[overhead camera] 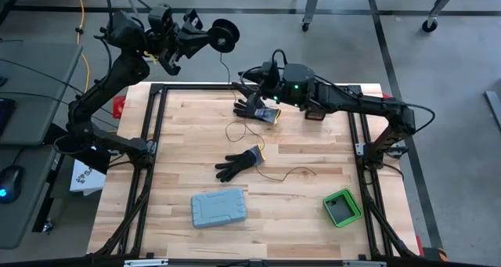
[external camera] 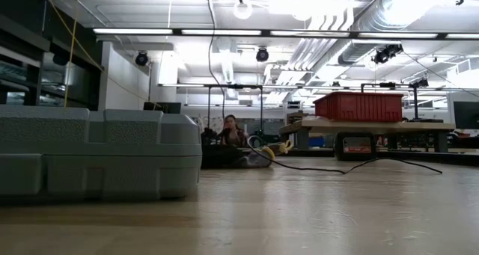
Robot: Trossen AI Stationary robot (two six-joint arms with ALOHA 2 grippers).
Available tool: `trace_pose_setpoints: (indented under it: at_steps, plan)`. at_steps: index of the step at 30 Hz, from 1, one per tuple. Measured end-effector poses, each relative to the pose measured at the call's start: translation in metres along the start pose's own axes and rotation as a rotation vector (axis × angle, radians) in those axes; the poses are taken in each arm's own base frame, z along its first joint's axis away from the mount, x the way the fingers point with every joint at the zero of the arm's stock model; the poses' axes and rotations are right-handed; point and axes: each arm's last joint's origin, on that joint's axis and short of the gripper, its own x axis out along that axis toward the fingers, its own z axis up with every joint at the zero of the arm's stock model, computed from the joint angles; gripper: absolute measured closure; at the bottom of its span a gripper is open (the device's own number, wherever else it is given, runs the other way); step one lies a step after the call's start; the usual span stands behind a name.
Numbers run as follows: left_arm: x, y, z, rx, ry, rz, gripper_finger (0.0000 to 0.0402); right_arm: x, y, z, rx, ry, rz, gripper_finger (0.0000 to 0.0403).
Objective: Coil cords
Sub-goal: Coil the black wire cable onto the black spool
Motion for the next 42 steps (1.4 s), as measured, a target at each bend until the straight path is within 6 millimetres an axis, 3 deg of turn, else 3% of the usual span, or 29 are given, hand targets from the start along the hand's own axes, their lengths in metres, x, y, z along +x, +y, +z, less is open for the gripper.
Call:
trace_pose_setpoints:
  at_steps: [10, 17, 22, 27, 30, 36, 42]
  plan:
    - [0.0, 0.001, -0.001, -0.014, 0.006, 0.002, 0.0401, 0.02, 0.009, -0.017, 0.007, 0.011, 0.168, 0.0208]
    - [0.0, 0.001, -0.001, -0.015, 0.007, 0.002, 0.0401, 0.022, 0.009, -0.019, -0.005, 0.016, 0.143, 0.0212]
    - [0.0, 0.001, -0.001, -0.015, 0.006, 0.003, 0.0401, 0.022, 0.009, -0.019, -0.04, 0.018, 0.141, 0.0259]
    - [0.0, 0.001, -0.001, 0.006, 0.006, 0.006, 0.0401, 0.021, 0.01, -0.021, -0.082, 0.034, 0.144, 0.0343]
    - [-0.002, 0.003, -0.001, 0.012, 0.01, 0.027, 0.0401, 0.014, 0.012, -0.018, -0.118, 0.052, 0.12, 0.0392]
    - [-0.015, 0.007, -0.002, -0.015, 0.085, 0.118, 0.0401, -0.014, 0.016, -0.003, -0.127, 0.089, 0.12, 0.04]
    - [-0.033, 0.005, -0.014, -0.148, 0.269, 0.198, 0.0401, -0.052, 0.027, 0.018, -0.13, 0.08, 0.174, 0.0402]
